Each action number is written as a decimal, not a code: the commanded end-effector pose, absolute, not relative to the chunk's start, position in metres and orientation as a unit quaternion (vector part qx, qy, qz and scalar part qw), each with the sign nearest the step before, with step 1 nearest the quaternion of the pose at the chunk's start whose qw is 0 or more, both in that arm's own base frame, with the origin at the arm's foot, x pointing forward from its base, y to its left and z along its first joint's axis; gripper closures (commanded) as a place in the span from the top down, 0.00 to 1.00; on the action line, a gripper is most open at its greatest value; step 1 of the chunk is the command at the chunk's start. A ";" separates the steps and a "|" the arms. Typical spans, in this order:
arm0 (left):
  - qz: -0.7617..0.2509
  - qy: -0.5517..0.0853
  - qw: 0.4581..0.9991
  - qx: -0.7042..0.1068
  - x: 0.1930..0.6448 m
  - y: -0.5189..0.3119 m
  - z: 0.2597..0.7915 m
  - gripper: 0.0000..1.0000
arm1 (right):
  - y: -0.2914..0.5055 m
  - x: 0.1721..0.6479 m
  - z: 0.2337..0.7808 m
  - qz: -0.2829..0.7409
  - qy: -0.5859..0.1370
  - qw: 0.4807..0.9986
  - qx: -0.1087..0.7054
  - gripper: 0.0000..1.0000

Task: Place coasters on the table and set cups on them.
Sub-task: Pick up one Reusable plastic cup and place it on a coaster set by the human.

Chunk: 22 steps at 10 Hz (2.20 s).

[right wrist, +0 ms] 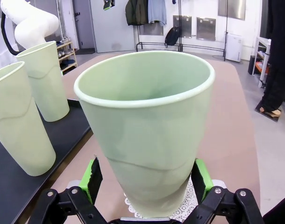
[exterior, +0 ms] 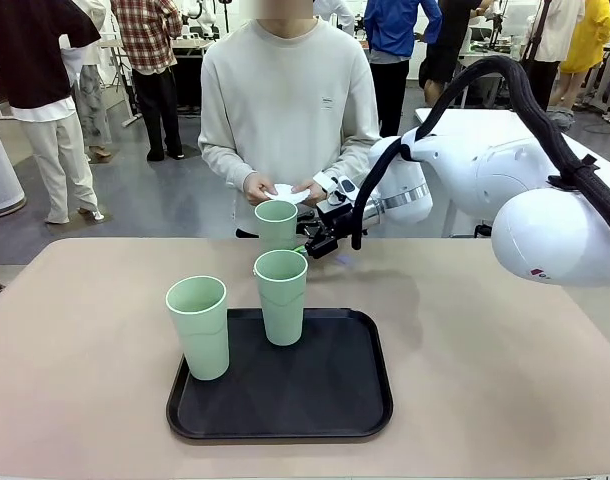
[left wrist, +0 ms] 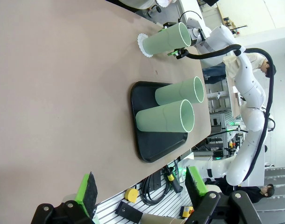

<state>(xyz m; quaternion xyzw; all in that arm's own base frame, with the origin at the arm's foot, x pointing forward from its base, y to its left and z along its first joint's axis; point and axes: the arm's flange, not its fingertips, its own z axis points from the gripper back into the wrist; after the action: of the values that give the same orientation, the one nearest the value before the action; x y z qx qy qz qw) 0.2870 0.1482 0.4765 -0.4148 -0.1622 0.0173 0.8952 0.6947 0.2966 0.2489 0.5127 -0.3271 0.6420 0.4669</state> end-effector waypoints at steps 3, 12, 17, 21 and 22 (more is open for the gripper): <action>0.019 -0.168 0.892 -0.420 0.289 0.147 0.476 1.00 | 0.294 0.705 0.250 0.634 -0.328 0.475 0.515 1.00; 0.019 -0.168 0.892 -0.420 0.289 0.147 0.476 1.00 | 0.222 0.673 0.275 0.559 -0.371 0.568 0.476 1.00; 0.019 -0.168 0.892 -0.420 0.289 0.147 0.476 1.00 | 0.147 0.581 0.363 0.385 -0.345 0.725 0.456 1.00; 0.019 -0.168 0.892 -0.420 0.289 0.147 0.476 1.00 | 0.130 0.545 0.400 0.277 -0.275 0.810 0.437 1.00; 0.019 -0.168 0.892 -0.420 0.289 0.147 0.476 1.00 | 0.130 0.536 0.410 0.269 -0.248 0.824 0.433 1.00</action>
<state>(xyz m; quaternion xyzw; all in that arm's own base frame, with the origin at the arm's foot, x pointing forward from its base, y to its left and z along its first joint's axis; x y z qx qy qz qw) 0.2871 0.1482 0.4763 -0.4149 -0.1620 0.0175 0.8952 0.5448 0.1257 0.4004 0.4398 -0.2835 0.2791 0.8052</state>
